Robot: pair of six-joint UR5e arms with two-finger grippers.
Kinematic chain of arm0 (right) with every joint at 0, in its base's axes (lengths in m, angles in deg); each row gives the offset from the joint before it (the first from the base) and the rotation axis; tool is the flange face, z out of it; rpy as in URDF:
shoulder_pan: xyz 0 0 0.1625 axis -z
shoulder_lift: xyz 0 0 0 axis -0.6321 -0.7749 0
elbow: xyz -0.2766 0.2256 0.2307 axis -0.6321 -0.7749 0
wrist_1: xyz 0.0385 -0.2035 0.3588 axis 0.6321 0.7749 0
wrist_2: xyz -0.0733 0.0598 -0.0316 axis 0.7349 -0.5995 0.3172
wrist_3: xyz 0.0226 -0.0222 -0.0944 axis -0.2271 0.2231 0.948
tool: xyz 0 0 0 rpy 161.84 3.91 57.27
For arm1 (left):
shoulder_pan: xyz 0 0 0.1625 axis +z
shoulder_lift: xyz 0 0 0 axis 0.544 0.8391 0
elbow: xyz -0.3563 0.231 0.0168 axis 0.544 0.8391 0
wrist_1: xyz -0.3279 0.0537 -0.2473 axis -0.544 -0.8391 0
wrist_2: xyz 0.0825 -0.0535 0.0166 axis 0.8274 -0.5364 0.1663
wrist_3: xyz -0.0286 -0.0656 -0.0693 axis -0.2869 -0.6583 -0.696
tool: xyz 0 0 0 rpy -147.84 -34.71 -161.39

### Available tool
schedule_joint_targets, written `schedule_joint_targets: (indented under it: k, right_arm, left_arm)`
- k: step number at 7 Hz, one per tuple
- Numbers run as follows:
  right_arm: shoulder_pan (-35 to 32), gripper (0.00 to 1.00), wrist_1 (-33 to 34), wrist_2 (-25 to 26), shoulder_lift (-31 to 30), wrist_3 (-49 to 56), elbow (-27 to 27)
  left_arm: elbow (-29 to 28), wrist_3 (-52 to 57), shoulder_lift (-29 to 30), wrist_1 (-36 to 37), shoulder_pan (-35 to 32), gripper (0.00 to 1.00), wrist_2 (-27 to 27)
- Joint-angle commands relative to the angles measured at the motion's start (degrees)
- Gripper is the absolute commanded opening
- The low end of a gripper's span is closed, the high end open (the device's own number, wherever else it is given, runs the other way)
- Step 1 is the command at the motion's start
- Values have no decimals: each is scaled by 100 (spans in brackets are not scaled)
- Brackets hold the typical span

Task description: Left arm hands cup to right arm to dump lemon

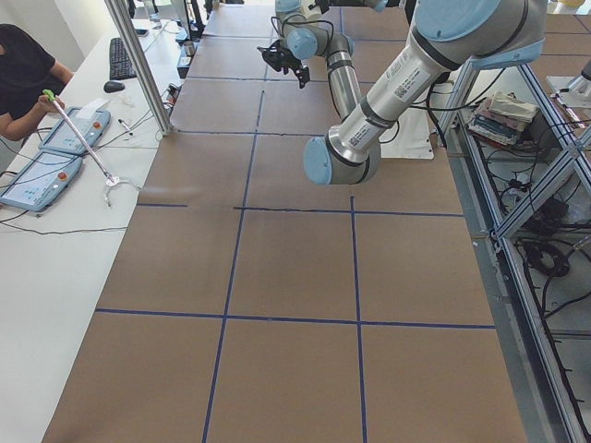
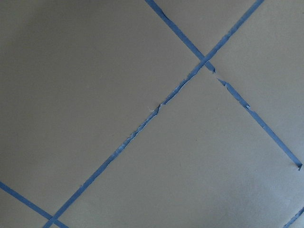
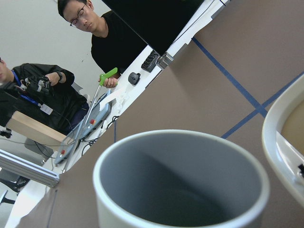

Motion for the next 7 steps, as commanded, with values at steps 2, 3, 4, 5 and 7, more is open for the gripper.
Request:
schedule_joint_targets:
  k: [2,3,4,5,7]
  right_arm:
    - [-287,0,-1290,-28,457,-1732,-1080]
    - [-383,0,-1957,-29,684,-2234,-1694]
    - [-558,0,-2181,-55,695,-2874,-1796]
    - [-925,0,-2253,-316,695,-3446,-1805]
    - [-1174,0,-2254,-354,914,-4423,-1832]
  left_arm:
    - [62,0,-10,9,-9,100,13]
    - [63,0,-10,9,-9,100,13]
    - [80,0,-1,17,-9,100,13]
    - [98,0,7,26,-9,100,13]
    - [116,-9,16,35,-9,100,13]
